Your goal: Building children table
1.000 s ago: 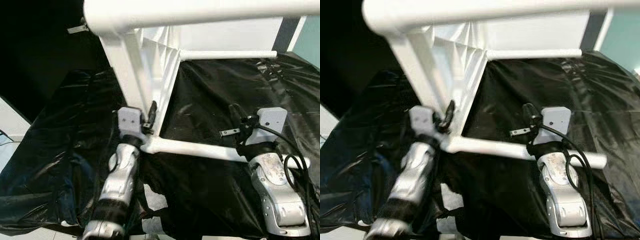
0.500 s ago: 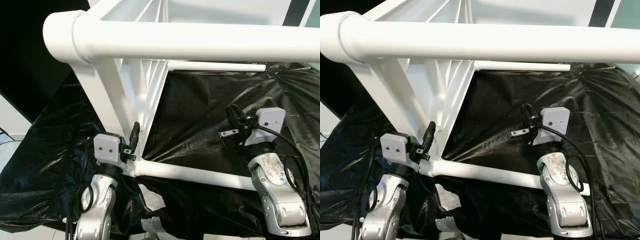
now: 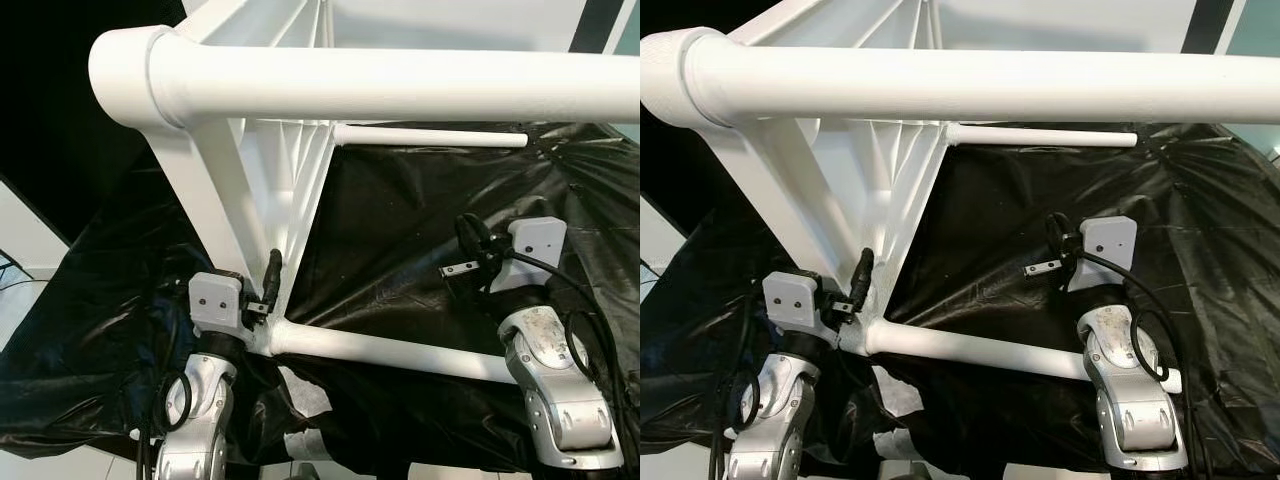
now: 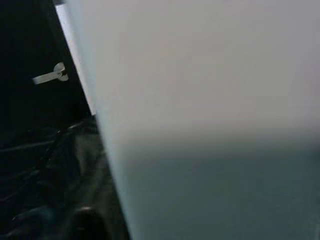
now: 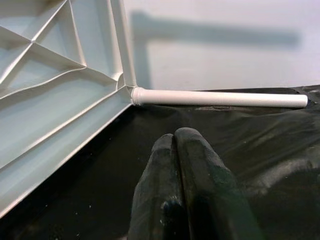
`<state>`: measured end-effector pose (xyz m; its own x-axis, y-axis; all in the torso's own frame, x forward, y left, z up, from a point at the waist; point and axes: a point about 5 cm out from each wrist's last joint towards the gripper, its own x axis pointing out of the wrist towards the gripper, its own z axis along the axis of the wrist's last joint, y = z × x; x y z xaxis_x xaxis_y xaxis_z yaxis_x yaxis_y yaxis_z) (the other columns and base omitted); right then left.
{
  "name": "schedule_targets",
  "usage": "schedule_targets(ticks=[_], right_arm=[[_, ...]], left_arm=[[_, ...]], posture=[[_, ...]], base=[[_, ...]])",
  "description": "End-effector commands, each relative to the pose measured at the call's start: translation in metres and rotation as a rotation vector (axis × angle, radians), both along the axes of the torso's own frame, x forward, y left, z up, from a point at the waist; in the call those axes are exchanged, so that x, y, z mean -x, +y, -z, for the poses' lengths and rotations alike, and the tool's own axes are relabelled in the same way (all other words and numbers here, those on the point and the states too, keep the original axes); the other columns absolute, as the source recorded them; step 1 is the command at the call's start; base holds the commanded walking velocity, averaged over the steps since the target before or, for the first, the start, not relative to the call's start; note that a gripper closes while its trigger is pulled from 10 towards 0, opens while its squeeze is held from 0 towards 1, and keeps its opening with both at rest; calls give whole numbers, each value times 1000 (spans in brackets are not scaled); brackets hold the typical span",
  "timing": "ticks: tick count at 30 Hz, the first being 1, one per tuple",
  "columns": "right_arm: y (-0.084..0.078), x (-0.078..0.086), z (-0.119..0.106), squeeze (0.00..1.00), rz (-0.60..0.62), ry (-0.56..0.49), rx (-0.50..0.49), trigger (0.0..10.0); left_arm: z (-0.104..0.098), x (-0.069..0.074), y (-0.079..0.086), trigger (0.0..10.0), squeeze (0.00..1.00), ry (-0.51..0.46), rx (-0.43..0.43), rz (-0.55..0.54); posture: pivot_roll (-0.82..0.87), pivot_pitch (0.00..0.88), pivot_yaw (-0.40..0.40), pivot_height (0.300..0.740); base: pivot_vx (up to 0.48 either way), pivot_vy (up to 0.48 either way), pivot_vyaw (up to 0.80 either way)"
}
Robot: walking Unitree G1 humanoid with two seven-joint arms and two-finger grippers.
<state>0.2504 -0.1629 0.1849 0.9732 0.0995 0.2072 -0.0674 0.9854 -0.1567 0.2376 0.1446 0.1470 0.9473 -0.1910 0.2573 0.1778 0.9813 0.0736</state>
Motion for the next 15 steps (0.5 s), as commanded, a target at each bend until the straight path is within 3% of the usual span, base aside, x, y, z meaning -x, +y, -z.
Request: schedule_targets(ticks=[1, 6, 7, 8, 9, 14, 15], right_arm=[[-1, 1, 4, 0, 11, 24, -6, 10000], [-2, 3, 6, 0, 22, 29, -7, 10000], [-1, 3, 7, 0, 23, 31, -8, 10000], [-1, 3, 7, 0, 23, 31, -8, 10000], [-1, 2, 7, 0, 22, 32, -8, 10000], [1, 0, 7, 0, 16, 31, -13, 10000], [2, 0, 7, 0, 13, 31, -13, 10000]], left_arm=[[2, -1, 8, 10000, 1000, 14, 25, -134], [2, 0, 10, 10000, 1000, 10, 27, -161], [0, -1, 9, 10000, 800, -1, 23, -144], [0, -1, 9, 10000, 800, -1, 23, -144], [-2, -3, 6, 10000, 0, -13, 8, -118], [-12, -16, -3, 10000, 0, -75, -18, -47], [-13, -23, -7, 8000, 0, -70, -28, -37]], posture=[[137, 0, 88, 740], [132, 0, 93, 740], [136, 0, 94, 740], [136, 0, 94, 740], [136, 0, 94, 740], [146, 0, 93, 740], [145, 0, 94, 740]], base=[[0, 0, 0], [0, 0, 0], [0, 0, 0], [0, 0, 0], [0, 0, 0], [0, 0, 0], [0, 0, 0]])
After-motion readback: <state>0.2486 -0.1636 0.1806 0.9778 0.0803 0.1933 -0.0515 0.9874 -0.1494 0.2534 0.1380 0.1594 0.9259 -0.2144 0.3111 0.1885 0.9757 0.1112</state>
